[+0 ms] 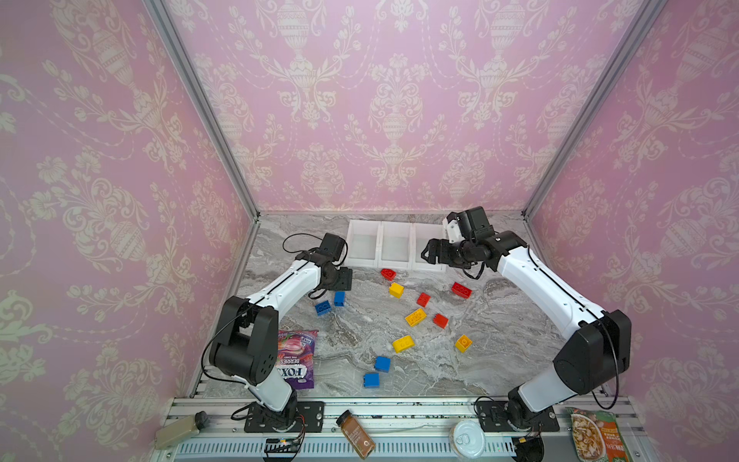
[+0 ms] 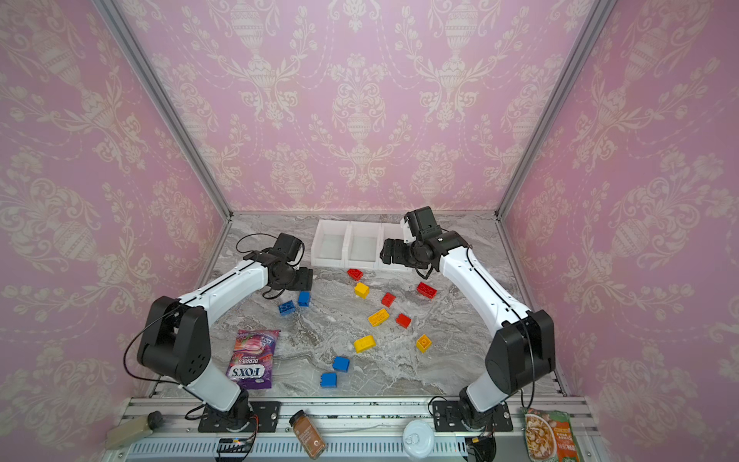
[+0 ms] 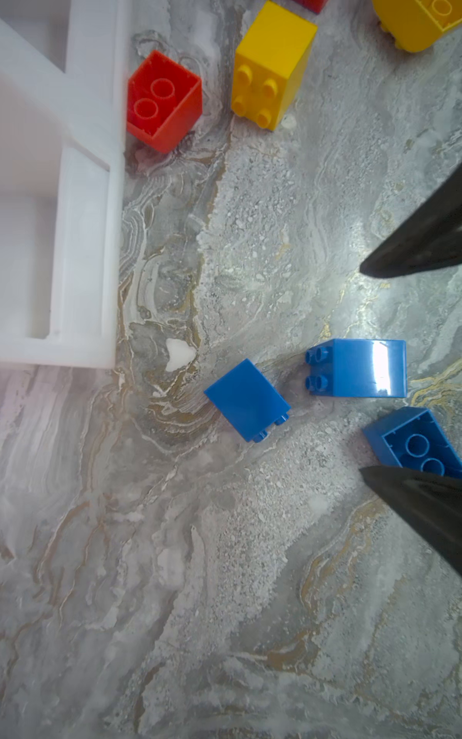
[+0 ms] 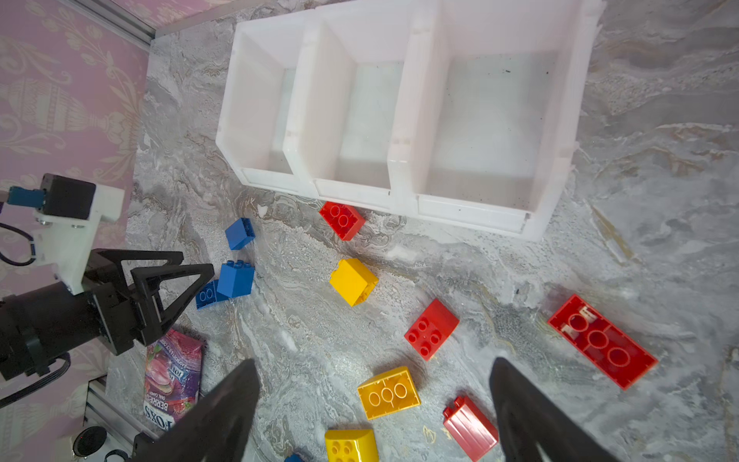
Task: Sort the legos into containers by color
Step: 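Grasp a blue brick with the left gripper while the right gripper withdraws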
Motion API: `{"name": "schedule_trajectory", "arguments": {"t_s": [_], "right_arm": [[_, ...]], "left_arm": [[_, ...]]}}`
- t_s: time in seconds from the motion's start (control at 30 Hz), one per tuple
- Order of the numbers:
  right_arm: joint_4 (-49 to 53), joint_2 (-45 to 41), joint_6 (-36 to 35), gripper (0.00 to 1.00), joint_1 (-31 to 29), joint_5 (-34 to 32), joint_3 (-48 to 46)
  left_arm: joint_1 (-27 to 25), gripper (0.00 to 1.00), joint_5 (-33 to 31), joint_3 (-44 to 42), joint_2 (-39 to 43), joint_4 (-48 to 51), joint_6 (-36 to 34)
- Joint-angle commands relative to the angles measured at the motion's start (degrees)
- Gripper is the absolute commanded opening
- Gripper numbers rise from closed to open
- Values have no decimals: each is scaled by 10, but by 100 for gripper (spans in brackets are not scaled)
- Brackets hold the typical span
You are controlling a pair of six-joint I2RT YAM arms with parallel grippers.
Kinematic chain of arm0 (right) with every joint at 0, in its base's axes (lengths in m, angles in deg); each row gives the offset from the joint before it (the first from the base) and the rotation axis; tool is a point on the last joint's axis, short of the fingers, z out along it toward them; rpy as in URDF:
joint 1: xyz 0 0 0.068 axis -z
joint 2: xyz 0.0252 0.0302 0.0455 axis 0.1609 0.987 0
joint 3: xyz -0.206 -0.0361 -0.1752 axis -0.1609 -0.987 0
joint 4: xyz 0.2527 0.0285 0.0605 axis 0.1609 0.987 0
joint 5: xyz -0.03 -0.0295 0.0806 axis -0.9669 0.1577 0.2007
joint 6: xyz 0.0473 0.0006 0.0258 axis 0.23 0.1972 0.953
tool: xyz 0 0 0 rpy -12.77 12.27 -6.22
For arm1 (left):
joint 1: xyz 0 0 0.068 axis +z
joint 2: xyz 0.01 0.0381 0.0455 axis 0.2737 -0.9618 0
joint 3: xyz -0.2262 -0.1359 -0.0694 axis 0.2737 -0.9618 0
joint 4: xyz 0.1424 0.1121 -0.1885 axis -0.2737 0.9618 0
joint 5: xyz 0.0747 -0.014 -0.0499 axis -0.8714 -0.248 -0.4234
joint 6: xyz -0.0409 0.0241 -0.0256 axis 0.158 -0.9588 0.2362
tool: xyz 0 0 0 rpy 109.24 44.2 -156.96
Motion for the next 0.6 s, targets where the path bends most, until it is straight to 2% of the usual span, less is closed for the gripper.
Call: {"name": "schedule_trajectory", "arguments": {"t_s": [0.0, 0.1, 0.4, 0.57], "right_arm": [[-16, -17, 3, 92, 6, 14, -27], [-25, -19, 8, 93, 7, 22, -40], [-36, -22, 9, 95, 8, 28, -43], [-36, -22, 9, 95, 11, 31, -41]], "left_arm": [[-3, 73, 27, 23, -23, 58, -17], [-5, 68, 29, 32, -45, 66, -21], [-11, 66, 27, 33, -85, 56, -17], [-17, 61, 26, 36, -97, 54, -13]]}}
